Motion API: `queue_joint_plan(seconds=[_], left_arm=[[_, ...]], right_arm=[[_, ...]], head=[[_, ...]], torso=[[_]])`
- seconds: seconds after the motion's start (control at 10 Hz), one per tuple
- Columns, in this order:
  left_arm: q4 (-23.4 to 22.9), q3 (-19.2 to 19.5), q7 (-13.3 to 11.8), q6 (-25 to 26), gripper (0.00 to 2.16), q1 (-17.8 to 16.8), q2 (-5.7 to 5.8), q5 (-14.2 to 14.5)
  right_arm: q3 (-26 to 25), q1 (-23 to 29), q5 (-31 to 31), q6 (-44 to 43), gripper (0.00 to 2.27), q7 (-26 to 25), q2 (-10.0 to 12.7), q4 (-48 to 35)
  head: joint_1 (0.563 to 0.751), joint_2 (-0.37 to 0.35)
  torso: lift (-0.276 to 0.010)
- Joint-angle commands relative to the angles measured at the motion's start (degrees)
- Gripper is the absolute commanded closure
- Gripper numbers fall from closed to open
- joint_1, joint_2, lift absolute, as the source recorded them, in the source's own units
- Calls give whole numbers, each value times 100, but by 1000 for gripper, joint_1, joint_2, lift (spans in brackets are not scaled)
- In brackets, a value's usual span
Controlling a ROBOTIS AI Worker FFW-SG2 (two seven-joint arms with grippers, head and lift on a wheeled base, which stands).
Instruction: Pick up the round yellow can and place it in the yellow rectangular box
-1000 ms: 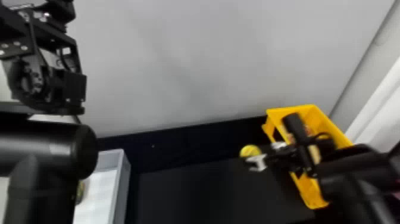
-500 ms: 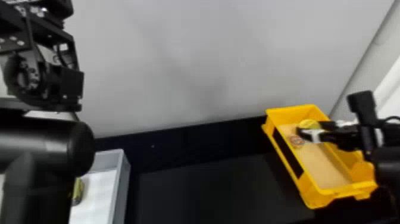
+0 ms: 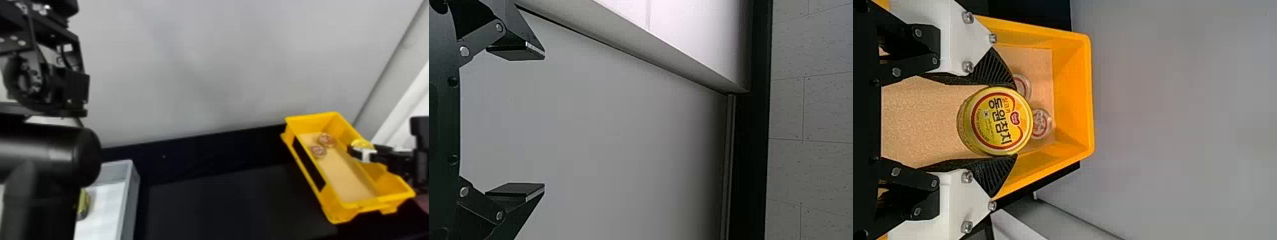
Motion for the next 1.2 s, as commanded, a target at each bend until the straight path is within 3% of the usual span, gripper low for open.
queue_joint_plan(seconds=[0.0,0.1,0.4,1.1], left_arm=[[12,-24,-10,-17,314,-36,-8,-25],[29,-33,-19,-52,314,-63,-8,-43],[91,-68,-54,-87,314,-116,-26,-43],[161,-130,-98,-157,314,-186,-35,-43]], right_arm=[[380,-242,-1190,-174,601,-426,-388,1130],[477,-461,-1462,-192,601,-418,-458,1684],[644,-901,-1506,-200,601,-330,-617,2484],[829,-1217,-1506,11,601,-426,-775,3310]], head=[[740,18],[740,18],[740,18],[740,18]], torso=[[0],[0],[0],[0]])
